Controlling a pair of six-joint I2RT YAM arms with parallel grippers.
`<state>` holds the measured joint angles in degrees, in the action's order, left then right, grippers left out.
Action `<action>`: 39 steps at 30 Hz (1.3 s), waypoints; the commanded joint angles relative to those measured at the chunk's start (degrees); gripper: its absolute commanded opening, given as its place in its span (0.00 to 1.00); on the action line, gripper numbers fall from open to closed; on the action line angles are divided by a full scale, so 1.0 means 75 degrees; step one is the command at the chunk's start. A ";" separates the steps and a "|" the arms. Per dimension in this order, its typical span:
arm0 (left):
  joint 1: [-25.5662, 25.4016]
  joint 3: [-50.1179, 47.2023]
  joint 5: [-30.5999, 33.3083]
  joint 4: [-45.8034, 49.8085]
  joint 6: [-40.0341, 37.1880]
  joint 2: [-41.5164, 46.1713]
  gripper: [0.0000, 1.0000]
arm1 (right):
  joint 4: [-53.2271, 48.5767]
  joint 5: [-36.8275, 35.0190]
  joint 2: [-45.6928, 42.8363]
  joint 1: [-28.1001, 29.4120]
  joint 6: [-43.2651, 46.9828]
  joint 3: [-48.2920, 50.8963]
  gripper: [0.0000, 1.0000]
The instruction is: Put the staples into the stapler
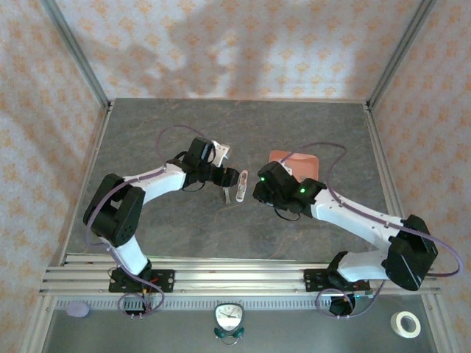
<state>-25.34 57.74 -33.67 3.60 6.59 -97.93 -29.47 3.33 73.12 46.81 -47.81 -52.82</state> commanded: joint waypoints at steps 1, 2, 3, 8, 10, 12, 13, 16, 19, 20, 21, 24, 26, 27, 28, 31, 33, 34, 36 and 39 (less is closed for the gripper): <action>-0.0008 0.0111 -0.0466 0.0110 -0.0609 0.0103 0.61 | 0.0057 -0.0374 -0.0197 -0.0018 -0.0118 0.0080 0.37; -0.0010 0.0064 -0.0564 0.0092 -0.0687 0.0155 0.59 | 0.0054 -0.0363 -0.0192 -0.0018 -0.0120 0.0070 0.37; -0.0019 0.0029 -0.0642 0.0068 -0.0723 0.0192 0.58 | 0.0051 -0.0362 -0.0189 -0.0018 -0.0120 0.0070 0.37; -0.0041 -0.0163 -0.1011 0.0065 -0.1094 0.0400 0.56 | 0.0039 -0.0351 -0.0187 -0.0018 -0.0117 0.0058 0.37; -0.0064 -0.0162 -0.1071 0.0295 -0.1310 0.0415 0.56 | 0.0041 -0.0360 -0.0187 -0.0018 -0.0117 0.0058 0.37; -0.0103 -0.0117 -0.1037 0.0620 -0.1550 0.0433 0.56 | 0.0039 -0.0351 -0.0187 -0.0018 -0.0117 0.0058 0.37; -0.0139 -0.0098 -0.0969 0.0803 -0.1662 0.0436 0.56 | 0.0028 -0.0357 -0.0188 -0.0018 -0.0123 0.0058 0.37; -0.0218 -0.0081 -0.0688 0.1277 -0.1937 0.0500 0.56 | 0.0039 -0.0351 -0.0194 -0.0017 -0.0109 0.0047 0.37; -0.0289 -0.0065 -0.0357 0.1753 -0.2191 0.0554 0.56 | 0.0039 -0.0351 -0.0187 -0.0018 -0.0106 0.0046 0.37; -0.0307 -0.0068 -0.0275 0.1876 -0.2237 0.0573 0.56 | 0.0038 -0.0340 -0.0176 -0.0018 -0.0106 0.0046 0.37; -0.0322 -0.0056 -0.0186 0.1992 -0.2261 0.0587 0.56 | 0.0045 -0.0330 -0.0181 -0.0020 -0.0106 0.0035 0.37; -0.0353 -0.0056 -0.0099 0.2168 -0.2261 0.0679 0.56 | 0.0047 -0.0304 -0.0184 -0.0015 -0.0094 0.0012 0.37; -0.0369 -0.0043 -0.0030 0.2156 -0.2020 0.0774 0.57 | 0.0039 -0.0289 -0.0178 -0.0018 -0.0094 0.0000 0.37; -0.0359 -0.0023 0.0074 0.2118 -0.1760 0.0844 0.58 | 0.0042 -0.0281 -0.0178 -0.0018 -0.0100 -0.0012 0.37; -0.0361 -0.0004 0.0234 0.2088 -0.1424 0.0904 0.59 | 0.0051 -0.0269 -0.0178 -0.0018 -0.0096 -0.0026 0.37; -0.0310 0.0183 0.0790 0.2215 -0.0306 0.0964 0.59 | 0.0051 -0.0250 -0.0164 -0.0018 -0.0094 -0.0070 0.38; -0.0269 0.0363 0.0839 0.2529 0.0203 0.0887 0.59 | 0.0073 -0.0234 -0.0144 -0.0021 -0.0106 -0.0083 0.38; -0.0258 0.0407 0.0819 0.2619 0.0470 0.0842 0.59 | 0.0092 -0.0216 -0.0135 -0.0018 -0.0119 -0.0083 0.38; -0.0251 0.0423 0.0684 0.2696 0.0742 0.0765 0.58 | 0.0099 -0.0177 -0.0107 -0.0018 -0.0117 -0.0077 0.38; -0.0248 0.0346 0.0564 0.2668 0.0924 0.0684 0.55 | 0.0098 -0.0169 -0.0106 -0.0018 -0.0122 -0.0083 0.38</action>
<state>-27.59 59.55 -29.87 20.97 8.91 -92.27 -29.43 3.01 73.10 46.81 -48.03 -52.82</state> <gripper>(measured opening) 0.557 0.381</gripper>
